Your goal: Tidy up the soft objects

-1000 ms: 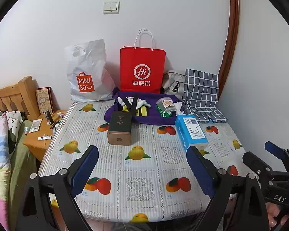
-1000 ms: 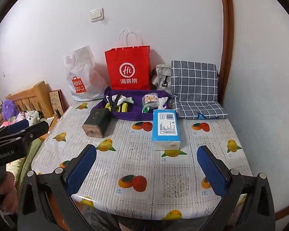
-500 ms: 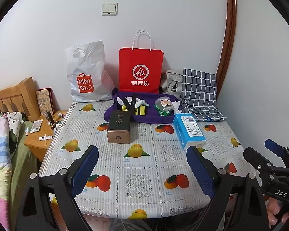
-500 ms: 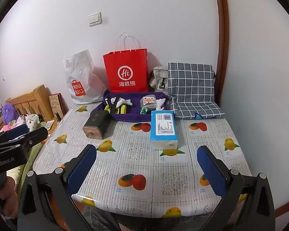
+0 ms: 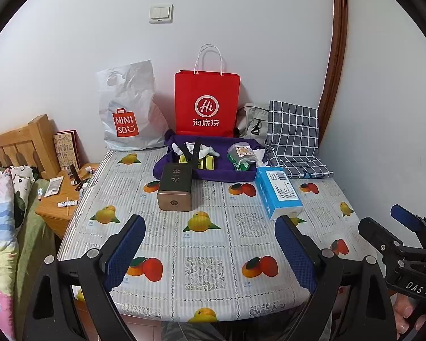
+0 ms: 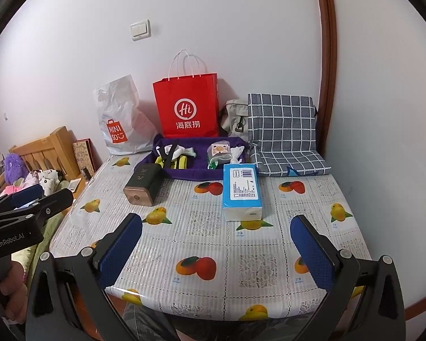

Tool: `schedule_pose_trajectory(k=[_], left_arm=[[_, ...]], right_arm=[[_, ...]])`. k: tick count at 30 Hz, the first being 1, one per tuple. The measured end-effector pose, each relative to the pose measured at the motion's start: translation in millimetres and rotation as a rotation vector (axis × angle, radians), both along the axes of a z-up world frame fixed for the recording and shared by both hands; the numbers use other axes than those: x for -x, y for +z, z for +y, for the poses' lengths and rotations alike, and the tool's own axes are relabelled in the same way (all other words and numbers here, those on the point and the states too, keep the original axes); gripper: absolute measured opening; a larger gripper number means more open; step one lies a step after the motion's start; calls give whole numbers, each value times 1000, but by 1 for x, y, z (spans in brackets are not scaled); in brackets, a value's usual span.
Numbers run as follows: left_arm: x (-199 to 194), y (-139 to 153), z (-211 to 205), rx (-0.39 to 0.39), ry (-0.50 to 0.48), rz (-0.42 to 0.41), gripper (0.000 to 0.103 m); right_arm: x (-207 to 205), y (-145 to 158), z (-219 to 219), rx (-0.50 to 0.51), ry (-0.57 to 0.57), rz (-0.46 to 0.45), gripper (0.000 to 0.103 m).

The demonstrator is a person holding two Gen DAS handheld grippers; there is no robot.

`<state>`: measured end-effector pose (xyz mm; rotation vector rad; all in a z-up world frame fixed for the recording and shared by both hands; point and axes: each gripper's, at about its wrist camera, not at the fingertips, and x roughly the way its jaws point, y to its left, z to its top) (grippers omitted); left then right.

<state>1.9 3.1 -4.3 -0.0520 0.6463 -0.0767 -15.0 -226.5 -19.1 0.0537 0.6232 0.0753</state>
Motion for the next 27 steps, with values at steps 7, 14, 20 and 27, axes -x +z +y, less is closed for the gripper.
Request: schedule_pose_trajectory(k=[7, 14, 20, 27], left_arm=[[2, -1, 0, 1, -6, 5, 93], [2, -1, 0, 0, -7, 4, 93], [3, -1, 1, 1, -8, 7, 93], [2, -1, 1, 1, -8, 8, 93]], right_arm=[[1, 1, -1, -2, 2, -1, 103], [0, 1, -1, 1, 0, 0, 103], [1, 1, -2, 2, -1, -2, 103], [1, 1, -2, 3, -1, -2, 103]])
